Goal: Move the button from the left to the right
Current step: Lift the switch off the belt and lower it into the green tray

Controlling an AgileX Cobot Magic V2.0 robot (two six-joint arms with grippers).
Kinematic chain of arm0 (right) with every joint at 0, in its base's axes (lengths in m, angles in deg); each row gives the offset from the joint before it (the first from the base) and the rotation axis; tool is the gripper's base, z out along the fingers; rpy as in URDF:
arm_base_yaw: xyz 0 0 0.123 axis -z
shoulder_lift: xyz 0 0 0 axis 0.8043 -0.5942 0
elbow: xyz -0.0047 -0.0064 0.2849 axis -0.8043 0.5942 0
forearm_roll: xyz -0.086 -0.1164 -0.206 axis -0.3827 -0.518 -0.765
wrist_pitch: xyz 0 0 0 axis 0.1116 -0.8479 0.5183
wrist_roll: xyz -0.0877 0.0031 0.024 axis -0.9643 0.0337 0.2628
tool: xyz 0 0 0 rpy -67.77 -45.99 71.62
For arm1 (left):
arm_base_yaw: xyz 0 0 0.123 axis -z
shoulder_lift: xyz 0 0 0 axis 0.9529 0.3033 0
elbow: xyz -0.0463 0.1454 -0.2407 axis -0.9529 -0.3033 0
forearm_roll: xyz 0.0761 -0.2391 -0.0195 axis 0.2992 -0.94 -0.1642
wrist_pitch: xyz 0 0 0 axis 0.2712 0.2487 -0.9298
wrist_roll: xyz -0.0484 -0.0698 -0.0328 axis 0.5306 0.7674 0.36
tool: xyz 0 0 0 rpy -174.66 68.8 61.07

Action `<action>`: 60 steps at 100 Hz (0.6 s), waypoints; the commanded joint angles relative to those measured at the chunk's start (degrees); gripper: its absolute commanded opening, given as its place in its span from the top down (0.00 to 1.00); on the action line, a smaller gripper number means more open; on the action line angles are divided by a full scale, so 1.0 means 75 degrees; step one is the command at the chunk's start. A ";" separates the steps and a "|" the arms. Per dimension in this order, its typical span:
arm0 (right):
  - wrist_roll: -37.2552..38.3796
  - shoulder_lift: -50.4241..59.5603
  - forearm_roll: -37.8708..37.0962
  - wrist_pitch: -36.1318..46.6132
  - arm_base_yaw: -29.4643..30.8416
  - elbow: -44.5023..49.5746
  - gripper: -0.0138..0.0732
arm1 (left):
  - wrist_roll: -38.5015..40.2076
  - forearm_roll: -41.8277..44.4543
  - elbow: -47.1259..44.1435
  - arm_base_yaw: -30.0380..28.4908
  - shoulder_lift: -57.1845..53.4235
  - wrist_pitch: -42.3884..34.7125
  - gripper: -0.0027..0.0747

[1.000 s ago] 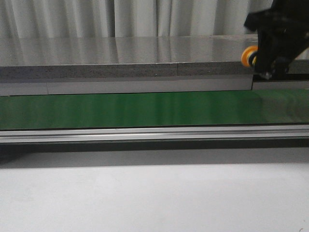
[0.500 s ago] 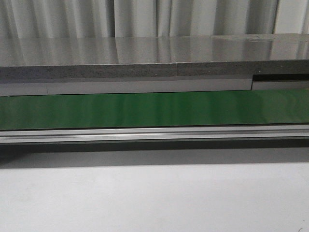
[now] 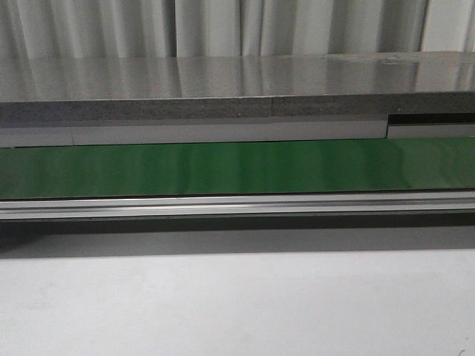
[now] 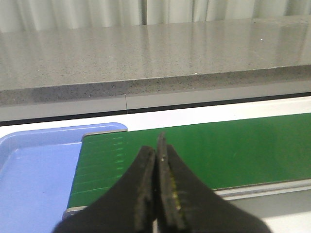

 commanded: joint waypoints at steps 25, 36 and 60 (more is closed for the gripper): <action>-0.0318 -0.0613 -0.0320 0.0620 0.0054 -0.0278 0.65 | 0.0029 -0.0092 0.0216 0.0075 0.0065 -0.0618 0.99; -0.0318 -0.0832 -0.0320 0.0631 0.0054 -0.0278 0.65 | 0.0029 -0.0092 0.0216 0.0075 0.0065 -0.0618 0.99; -0.0318 -0.1128 -0.0320 0.0549 0.0054 -0.0278 0.65 | 0.0029 -0.0092 0.0216 0.0075 0.0065 -0.0618 0.99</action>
